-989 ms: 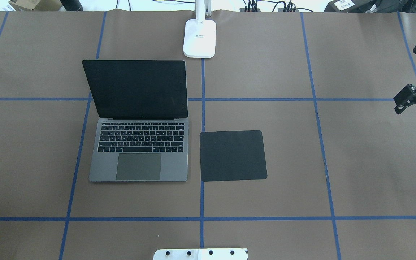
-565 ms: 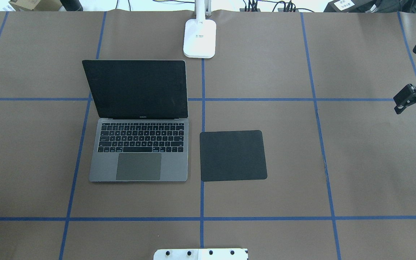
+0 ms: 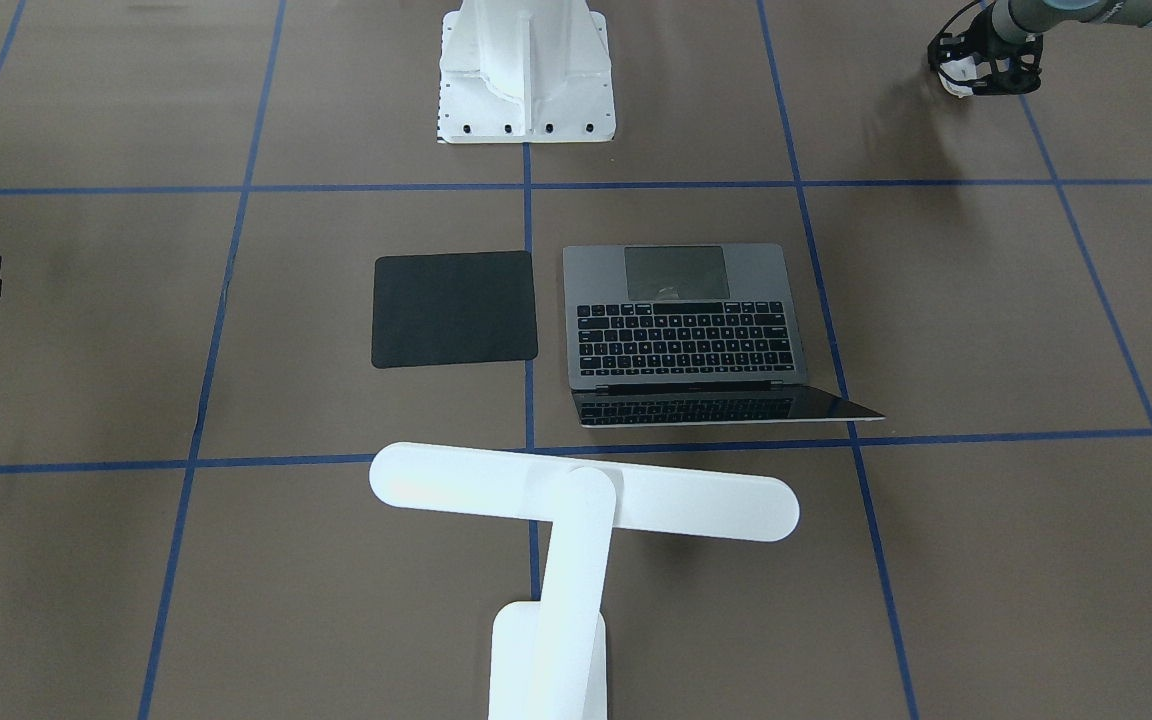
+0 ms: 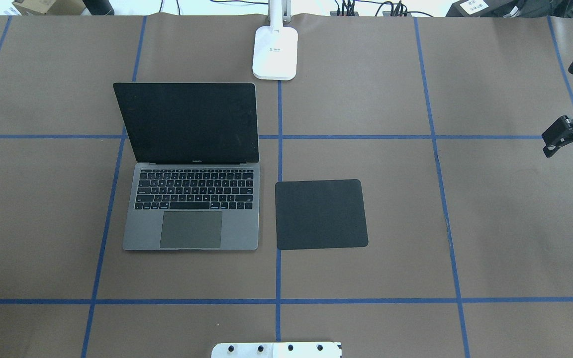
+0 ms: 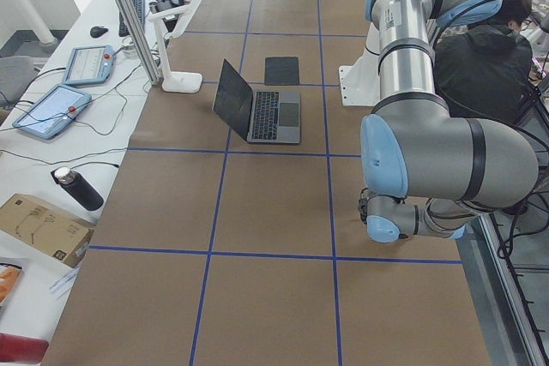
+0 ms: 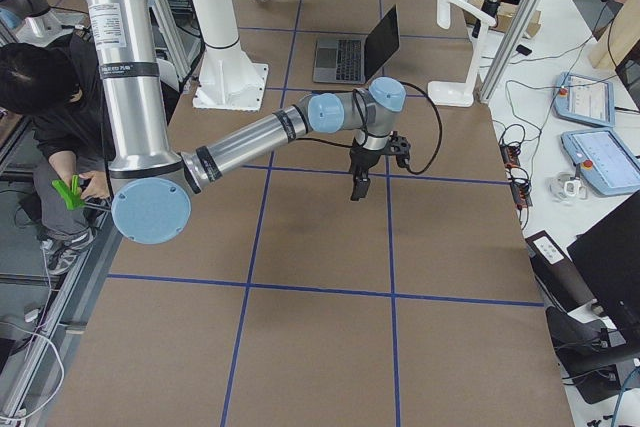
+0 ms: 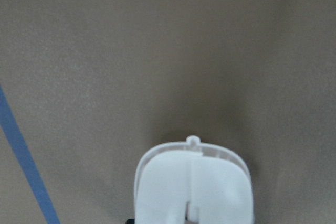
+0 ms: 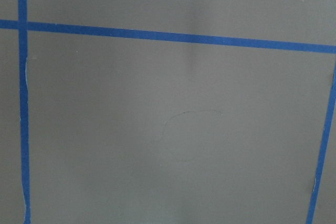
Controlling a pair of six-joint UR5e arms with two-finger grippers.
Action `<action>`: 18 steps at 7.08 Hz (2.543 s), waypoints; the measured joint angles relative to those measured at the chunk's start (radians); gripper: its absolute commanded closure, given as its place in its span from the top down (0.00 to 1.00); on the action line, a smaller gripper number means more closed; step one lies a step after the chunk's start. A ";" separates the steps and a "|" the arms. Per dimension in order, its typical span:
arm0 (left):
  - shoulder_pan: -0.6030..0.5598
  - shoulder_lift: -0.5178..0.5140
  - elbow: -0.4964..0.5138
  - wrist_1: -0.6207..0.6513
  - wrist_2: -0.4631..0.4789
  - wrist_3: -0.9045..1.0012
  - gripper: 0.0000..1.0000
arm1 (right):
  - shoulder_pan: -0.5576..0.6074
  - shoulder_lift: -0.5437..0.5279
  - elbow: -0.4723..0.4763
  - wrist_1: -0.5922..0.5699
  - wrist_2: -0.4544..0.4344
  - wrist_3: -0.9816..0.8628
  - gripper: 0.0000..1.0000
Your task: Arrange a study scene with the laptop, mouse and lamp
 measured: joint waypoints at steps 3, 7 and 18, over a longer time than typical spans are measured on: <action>-0.002 0.001 -0.070 -0.021 -0.003 -0.047 0.17 | -0.001 0.001 -0.001 0.000 0.000 0.000 0.99; -0.034 0.093 -0.220 -0.013 -0.013 -0.074 0.17 | -0.002 0.006 -0.009 0.000 0.001 0.000 0.99; -0.590 -0.733 -0.431 1.217 -0.295 0.184 0.16 | -0.006 0.016 -0.120 0.083 0.029 -0.005 0.99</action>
